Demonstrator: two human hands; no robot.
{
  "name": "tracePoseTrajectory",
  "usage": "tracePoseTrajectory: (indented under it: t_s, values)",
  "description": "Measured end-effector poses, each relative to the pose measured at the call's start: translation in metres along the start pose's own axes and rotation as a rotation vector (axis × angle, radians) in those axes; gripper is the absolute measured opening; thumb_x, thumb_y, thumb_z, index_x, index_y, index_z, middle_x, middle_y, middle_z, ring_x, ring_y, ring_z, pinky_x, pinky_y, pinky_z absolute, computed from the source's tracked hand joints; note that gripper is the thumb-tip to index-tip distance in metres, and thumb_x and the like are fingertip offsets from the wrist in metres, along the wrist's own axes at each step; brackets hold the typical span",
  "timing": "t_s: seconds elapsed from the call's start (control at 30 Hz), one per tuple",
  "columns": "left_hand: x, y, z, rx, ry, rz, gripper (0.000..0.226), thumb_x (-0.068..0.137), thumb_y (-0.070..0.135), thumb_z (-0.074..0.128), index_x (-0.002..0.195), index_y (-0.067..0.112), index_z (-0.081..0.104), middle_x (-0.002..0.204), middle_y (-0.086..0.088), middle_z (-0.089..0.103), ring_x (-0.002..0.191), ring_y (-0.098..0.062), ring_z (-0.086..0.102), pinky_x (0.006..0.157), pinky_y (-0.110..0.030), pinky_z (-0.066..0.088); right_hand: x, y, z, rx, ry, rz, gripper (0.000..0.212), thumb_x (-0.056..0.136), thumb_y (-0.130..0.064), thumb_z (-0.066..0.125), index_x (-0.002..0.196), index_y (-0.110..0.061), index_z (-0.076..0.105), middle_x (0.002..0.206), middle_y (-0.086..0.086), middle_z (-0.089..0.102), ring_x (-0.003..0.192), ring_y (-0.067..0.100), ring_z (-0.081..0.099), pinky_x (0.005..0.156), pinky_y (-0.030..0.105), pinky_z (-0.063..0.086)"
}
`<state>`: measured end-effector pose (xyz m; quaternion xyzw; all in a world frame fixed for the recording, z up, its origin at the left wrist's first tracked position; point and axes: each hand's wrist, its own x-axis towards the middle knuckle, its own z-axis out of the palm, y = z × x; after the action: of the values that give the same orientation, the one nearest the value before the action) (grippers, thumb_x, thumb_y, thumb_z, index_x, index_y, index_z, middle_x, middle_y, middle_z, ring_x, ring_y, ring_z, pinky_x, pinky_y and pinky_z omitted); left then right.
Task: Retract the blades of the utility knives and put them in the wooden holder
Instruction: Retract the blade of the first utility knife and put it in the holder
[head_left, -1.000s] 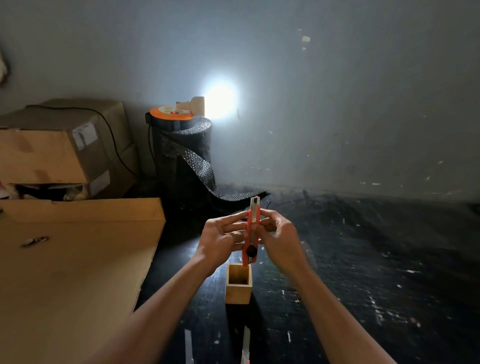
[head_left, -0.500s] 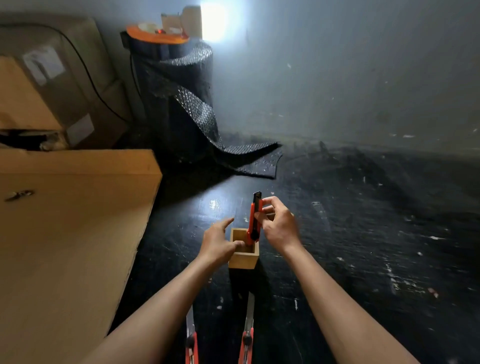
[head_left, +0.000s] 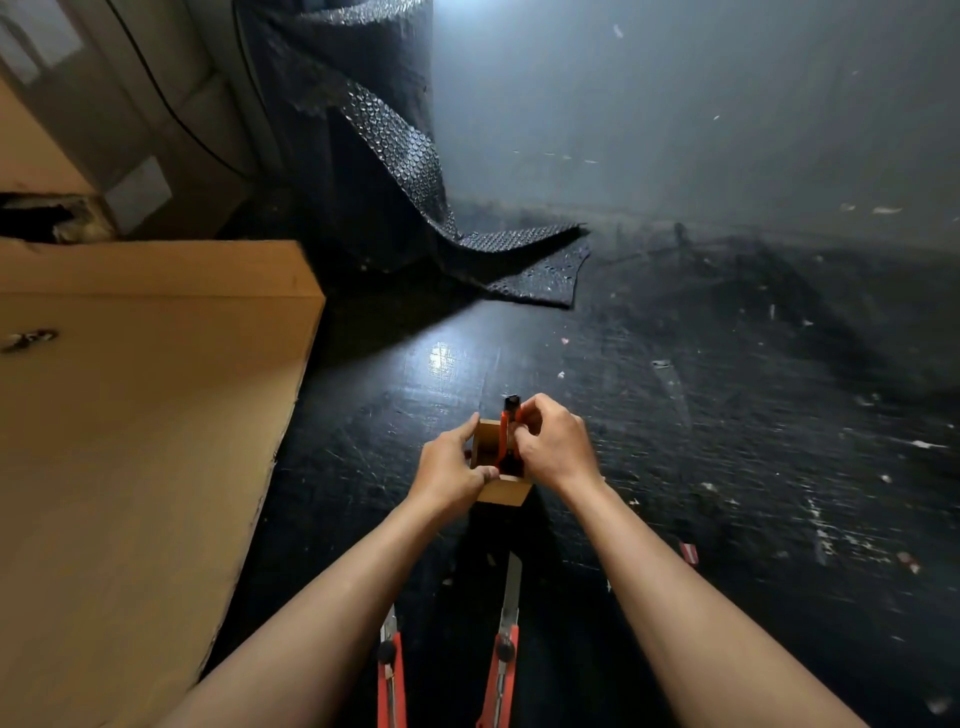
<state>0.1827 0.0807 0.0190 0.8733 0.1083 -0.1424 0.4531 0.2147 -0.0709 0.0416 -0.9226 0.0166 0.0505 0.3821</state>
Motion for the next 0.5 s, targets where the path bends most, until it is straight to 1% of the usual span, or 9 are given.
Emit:
tracePoseTrajectory:
  t_s: [0.1,0.23,0.37,0.5]
  values:
    - [0.001,0.001,0.001,-0.001,0.007,0.005,0.091,0.079,0.016,0.087,0.157,0.021,0.040,0.150,-0.012,0.058,0.134,-0.028,0.059,0.112,-0.043,0.050,0.002,0.003,0.001,0.000,0.003,0.012,0.008,0.088,-0.018,0.065,0.095,-0.020,0.069,0.095,0.005,0.075,0.088,0.024,0.067,0.073,0.035,0.054]
    - [0.000,0.003,0.001,0.012,0.014,0.011,0.090,0.080,0.017,0.086,0.157,0.018,0.039,0.150,-0.012,0.058,0.136,-0.029,0.057,0.111,-0.042,0.048,0.003,0.003,-0.003,0.025,0.033,-0.001,0.019,0.089,-0.009,0.063,0.106,-0.014,0.069,0.103,0.008,0.074,0.095,0.024,0.067,0.079,0.030,0.051]
    - [-0.009,0.006,-0.002,0.009,0.045,0.024,0.078,0.086,0.015,0.081,0.154,0.015,0.044,0.149,-0.013,0.059,0.133,-0.030,0.060,0.109,-0.045,0.050,-0.004,0.002,-0.016,0.024,0.066,-0.043,0.029,0.091,-0.009,0.067,0.119,-0.012,0.065,0.110,0.008,0.072,0.102,0.022,0.067,0.089,0.034,0.056]
    - [-0.030,0.008,-0.008,0.002,0.119,0.041,0.071,0.089,0.012,0.078,0.152,0.010,0.046,0.150,-0.014,0.058,0.134,-0.029,0.060,0.109,-0.043,0.050,-0.021,0.000,-0.035,0.011,0.140,-0.084,0.033,0.090,-0.012,0.071,0.122,-0.011,0.063,0.110,0.009,0.071,0.101,0.021,0.067,0.088,0.036,0.058]
